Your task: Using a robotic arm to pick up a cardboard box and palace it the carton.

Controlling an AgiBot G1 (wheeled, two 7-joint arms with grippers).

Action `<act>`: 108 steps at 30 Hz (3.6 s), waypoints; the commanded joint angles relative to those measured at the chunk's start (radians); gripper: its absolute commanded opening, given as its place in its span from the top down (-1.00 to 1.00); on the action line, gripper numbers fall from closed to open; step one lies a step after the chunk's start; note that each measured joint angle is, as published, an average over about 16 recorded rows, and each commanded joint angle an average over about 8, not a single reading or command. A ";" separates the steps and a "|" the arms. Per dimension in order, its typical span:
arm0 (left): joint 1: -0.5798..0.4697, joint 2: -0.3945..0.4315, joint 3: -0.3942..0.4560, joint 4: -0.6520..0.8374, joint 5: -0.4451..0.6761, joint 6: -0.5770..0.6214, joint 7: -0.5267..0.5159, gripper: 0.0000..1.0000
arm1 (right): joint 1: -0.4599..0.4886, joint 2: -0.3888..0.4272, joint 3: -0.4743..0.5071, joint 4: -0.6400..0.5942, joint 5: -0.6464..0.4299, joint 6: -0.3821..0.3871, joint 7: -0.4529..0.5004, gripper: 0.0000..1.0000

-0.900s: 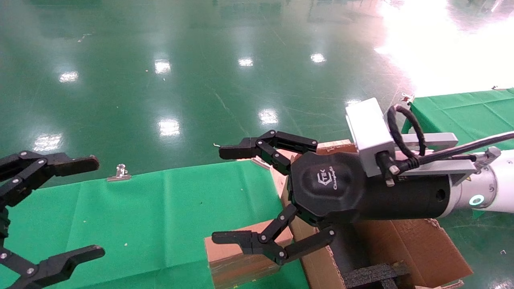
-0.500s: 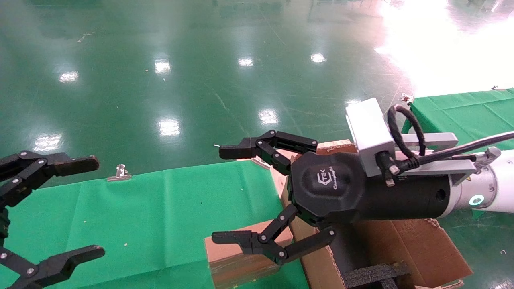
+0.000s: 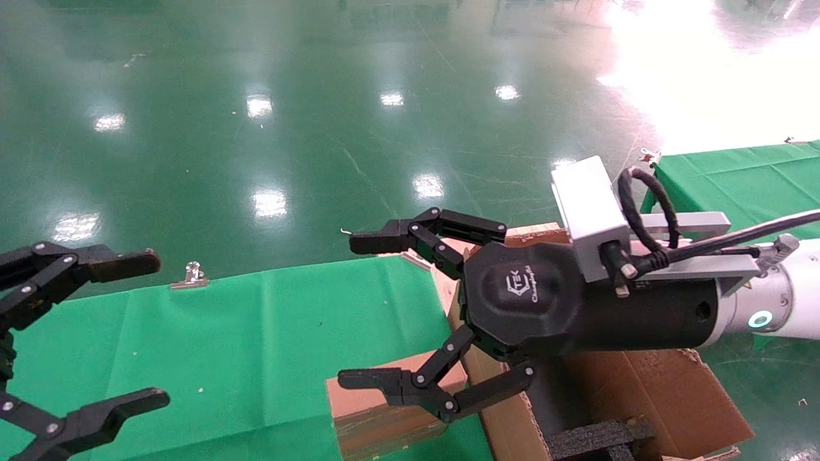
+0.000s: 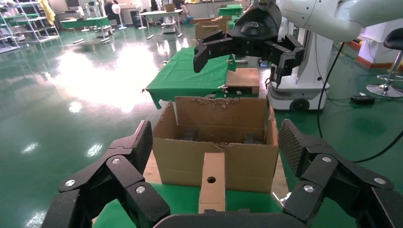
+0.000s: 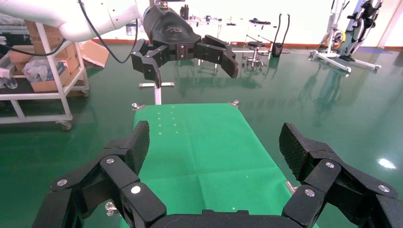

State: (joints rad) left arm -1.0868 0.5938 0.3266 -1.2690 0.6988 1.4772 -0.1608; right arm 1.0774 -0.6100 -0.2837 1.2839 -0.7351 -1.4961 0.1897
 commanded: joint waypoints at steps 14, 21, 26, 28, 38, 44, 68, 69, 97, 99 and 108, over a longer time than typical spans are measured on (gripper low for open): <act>0.000 0.000 0.000 0.000 0.000 0.000 0.000 1.00 | 0.107 -0.031 -0.095 -0.028 -0.177 -0.037 0.035 -1.00; 0.000 0.000 0.000 0.000 0.000 0.000 0.000 1.00 | 0.213 -0.094 -0.204 -0.079 -0.343 -0.073 0.040 -1.00; 0.000 0.000 0.001 0.000 0.000 0.000 0.000 1.00 | 0.295 -0.138 -0.308 -0.108 -0.454 -0.086 0.041 -1.00; 0.000 0.000 0.001 0.000 0.000 0.000 0.000 1.00 | 0.328 -0.155 -0.354 -0.120 -0.490 -0.089 0.040 -1.00; 0.000 0.000 0.001 0.000 0.000 0.000 0.000 1.00 | 0.498 -0.250 -0.587 -0.206 -0.633 -0.090 0.032 -1.00; 0.000 0.000 0.001 0.000 -0.001 0.000 0.001 1.00 | 0.587 -0.315 -0.715 -0.275 -0.698 -0.090 0.010 -1.00; 0.000 0.000 0.001 0.001 -0.001 -0.001 0.001 -1.00 | 0.699 -0.445 -0.935 -0.449 -0.708 -0.073 -0.100 1.00; 0.000 0.000 0.001 0.001 -0.001 -0.001 0.001 -1.00 | 0.698 -0.445 -0.934 -0.448 -0.708 -0.074 -0.100 1.00; 0.000 0.000 0.001 0.001 -0.001 0.000 0.001 -1.00 | 0.691 -0.438 -0.922 -0.434 -0.712 -0.077 -0.093 1.00; 0.000 0.000 0.001 0.001 -0.001 -0.001 0.001 -1.00 | 0.691 -0.438 -0.923 -0.434 -0.712 -0.076 -0.093 1.00; 0.000 0.000 0.001 0.001 -0.001 0.000 0.001 -1.00 | 0.742 -0.426 -0.932 -0.450 -0.672 -0.085 -0.113 1.00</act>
State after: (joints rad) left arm -1.0871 0.5933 0.3280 -1.2683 0.6974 1.4767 -0.1599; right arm 1.8344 -1.0321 -1.2213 0.8278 -1.3979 -1.5812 0.0723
